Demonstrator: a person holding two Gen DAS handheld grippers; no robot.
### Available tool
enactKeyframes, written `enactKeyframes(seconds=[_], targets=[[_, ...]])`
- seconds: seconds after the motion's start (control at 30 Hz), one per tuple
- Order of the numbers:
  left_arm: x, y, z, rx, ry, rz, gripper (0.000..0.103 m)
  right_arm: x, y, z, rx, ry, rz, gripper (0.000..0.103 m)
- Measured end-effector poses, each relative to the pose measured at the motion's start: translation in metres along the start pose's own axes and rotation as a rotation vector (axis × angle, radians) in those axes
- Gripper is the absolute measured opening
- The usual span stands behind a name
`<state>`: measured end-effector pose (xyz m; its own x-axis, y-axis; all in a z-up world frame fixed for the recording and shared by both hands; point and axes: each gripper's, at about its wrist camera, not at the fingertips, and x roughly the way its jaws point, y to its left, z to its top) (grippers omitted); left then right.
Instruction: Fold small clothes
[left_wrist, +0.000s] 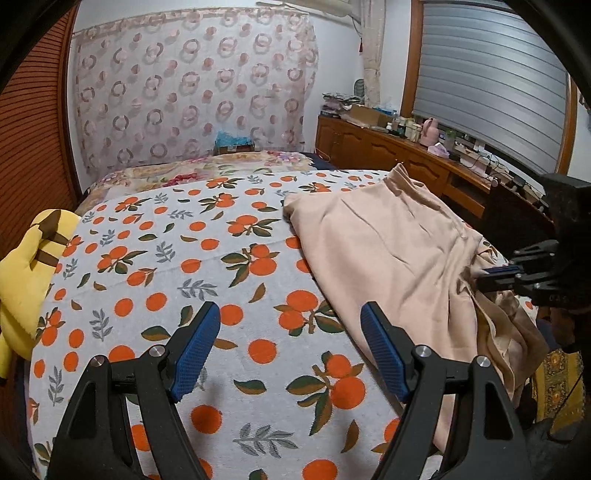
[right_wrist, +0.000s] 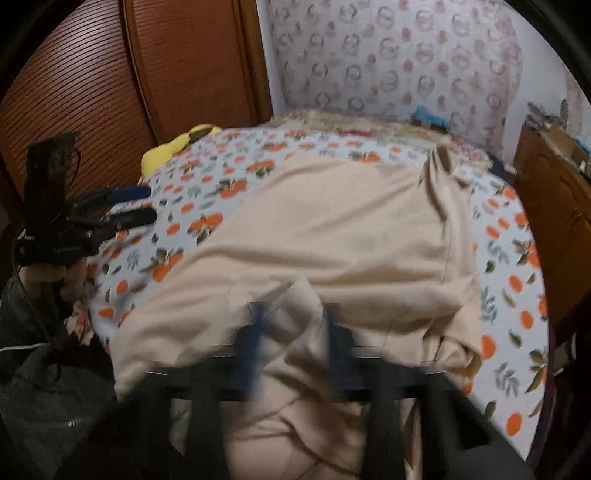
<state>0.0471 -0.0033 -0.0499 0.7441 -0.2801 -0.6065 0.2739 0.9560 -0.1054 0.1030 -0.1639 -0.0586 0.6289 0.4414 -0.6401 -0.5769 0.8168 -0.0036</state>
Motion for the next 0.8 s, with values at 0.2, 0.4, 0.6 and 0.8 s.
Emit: enactKeyframes(seconds=[0.2,0.4,0.6,0.8], targets=[[-0.001,-0.003,0.0,-0.003,-0.003,-0.005,0.079,-0.05,-0.001,-0.017,-0.016,-0.024,0.02,0.003],[-0.001,-0.007,0.005,0.005,-0.005,-0.004,0.079,-0.098,-0.009,-0.053,-0.035,0.056,-0.09,0.003],[0.004,-0.008,0.019,0.02,-0.001,-0.003,0.079,-0.097,-0.032,-0.071,0.025,0.148,-0.128,0.003],[0.014,-0.011,0.038,0.053,-0.007,0.01,0.079,-0.096,-0.036,-0.043,0.024,0.106,-0.209,0.045]])
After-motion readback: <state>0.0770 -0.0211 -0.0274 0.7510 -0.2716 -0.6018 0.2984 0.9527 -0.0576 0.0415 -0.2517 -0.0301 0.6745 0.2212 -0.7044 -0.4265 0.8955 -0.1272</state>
